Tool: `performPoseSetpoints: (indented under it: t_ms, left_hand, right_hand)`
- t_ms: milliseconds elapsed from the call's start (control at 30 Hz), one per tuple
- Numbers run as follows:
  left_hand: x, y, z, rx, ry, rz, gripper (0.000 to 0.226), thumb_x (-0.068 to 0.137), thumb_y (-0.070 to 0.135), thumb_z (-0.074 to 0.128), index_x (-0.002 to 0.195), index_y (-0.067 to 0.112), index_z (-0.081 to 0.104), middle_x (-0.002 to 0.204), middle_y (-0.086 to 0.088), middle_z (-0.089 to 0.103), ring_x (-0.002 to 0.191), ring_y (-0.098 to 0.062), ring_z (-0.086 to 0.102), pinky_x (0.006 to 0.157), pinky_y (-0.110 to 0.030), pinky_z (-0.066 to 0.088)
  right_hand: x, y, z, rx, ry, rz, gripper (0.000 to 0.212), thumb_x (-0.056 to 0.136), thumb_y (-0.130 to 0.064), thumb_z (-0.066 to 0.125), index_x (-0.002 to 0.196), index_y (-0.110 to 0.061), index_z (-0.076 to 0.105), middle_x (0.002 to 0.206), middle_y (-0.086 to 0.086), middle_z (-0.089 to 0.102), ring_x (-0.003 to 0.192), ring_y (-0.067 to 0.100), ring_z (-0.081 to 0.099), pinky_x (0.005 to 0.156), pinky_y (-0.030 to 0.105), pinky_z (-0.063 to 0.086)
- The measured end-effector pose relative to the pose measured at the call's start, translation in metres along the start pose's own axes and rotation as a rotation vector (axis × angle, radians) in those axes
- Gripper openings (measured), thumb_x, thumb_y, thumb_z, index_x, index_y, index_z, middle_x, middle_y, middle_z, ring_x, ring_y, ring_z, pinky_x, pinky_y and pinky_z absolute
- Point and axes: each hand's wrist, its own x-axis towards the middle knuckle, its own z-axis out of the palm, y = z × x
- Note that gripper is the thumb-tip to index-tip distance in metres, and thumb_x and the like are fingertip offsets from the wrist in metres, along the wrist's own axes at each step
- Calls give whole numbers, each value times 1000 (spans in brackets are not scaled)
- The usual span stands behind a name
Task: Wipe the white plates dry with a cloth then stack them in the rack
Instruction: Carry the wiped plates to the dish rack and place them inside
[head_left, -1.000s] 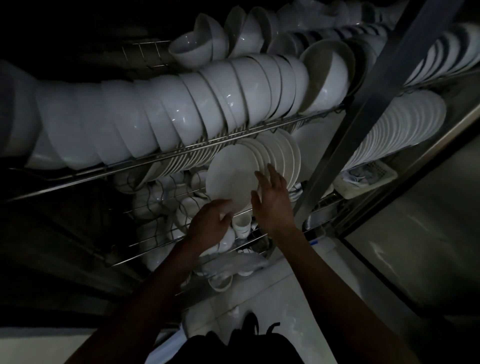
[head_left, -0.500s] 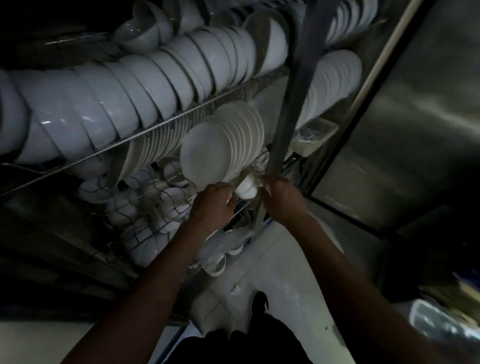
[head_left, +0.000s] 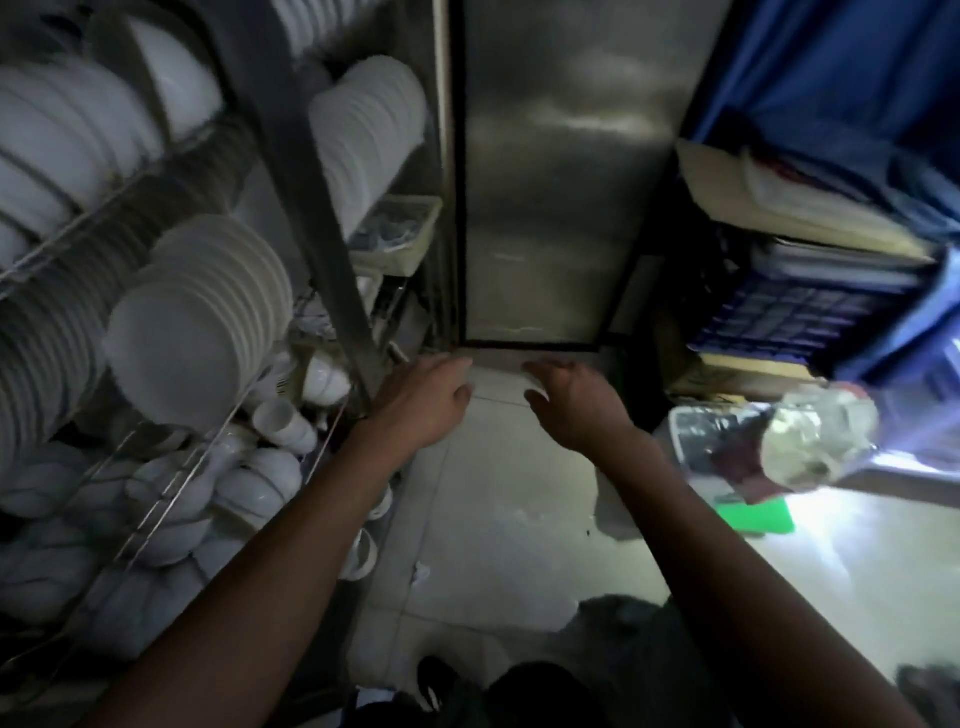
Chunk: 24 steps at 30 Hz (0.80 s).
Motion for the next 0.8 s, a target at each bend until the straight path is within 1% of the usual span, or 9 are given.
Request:
performPoseSetpoints:
  t_ms: [67,133,267,333,400,567,633,733,800]
  left_hand:
    - [7,21,9,56,-18,56,46,99,34,50,142,20,53,145,-4,55,127,-27,53,102,-35,45]
    - [11,43,19,95,-29,109,48,99,37,51,144,22,51,147,-2,53,131,-25,51,104,-33,41]
    - [6,95,38,110,-95,234,49,98,40,49,145,25,49,150,0,50,135,-24,47,110,-37,39]
    - [-6,123,48,116,-127,298,50,98,41,47,146,25,48,151,1,49,135,-24,47,110,-40,40]
    - [-24,151,58,116,-157,360,51,99,42,46,146,24,47,150,-1,50,135,-25,47,110,-42,40]
    - [-90,206,71,74,-181,429,49,100,44,47,145,25,49,145,-3,54,132,-25,49,107,-43,43]
    - [-115,226,75,57,-187,463,50,100,48,45,144,26,50,145,-2,54,131,-24,50,106,-42,43]
    - [-145,262,79,72,-225,528,49,101,48,46,145,27,49,144,-2,55,129,-24,50,102,-41,43]
    - [-160,285,82,68,-233,590,43,100,44,47,139,26,53,138,-5,59,123,-27,54,98,-40,44]
  right_hand:
    - [-20,20,-4,8,33,56,46,100,-32,54,145,-22,50,143,5,57,124,31,56,101,42,48]
    - [-42,37,-8,11,60,115,47,99,-31,55,145,-21,50,142,5,56,125,33,55,101,42,48]
    - [-101,63,-19,42,111,228,42,99,-28,53,139,-16,54,139,7,57,121,34,56,96,42,49]
    - [-139,73,-24,46,141,279,36,100,-27,52,133,-14,57,134,8,59,116,33,59,91,43,52]
    - [-180,79,-27,44,180,325,37,100,-27,53,134,-14,58,133,8,61,116,31,60,91,41,53]
    - [-283,78,-28,114,267,396,29,97,-15,59,125,-11,67,121,12,70,104,31,68,82,39,55]
    - [-319,77,-27,100,270,452,32,96,-17,59,127,-15,66,124,9,69,106,32,67,82,39,55]
    - [-369,78,-26,73,255,536,39,96,-23,57,136,-20,60,134,6,64,114,33,62,88,43,55]
    - [-399,79,-26,54,265,603,44,97,-24,57,140,-22,56,139,5,61,119,33,59,91,43,53]
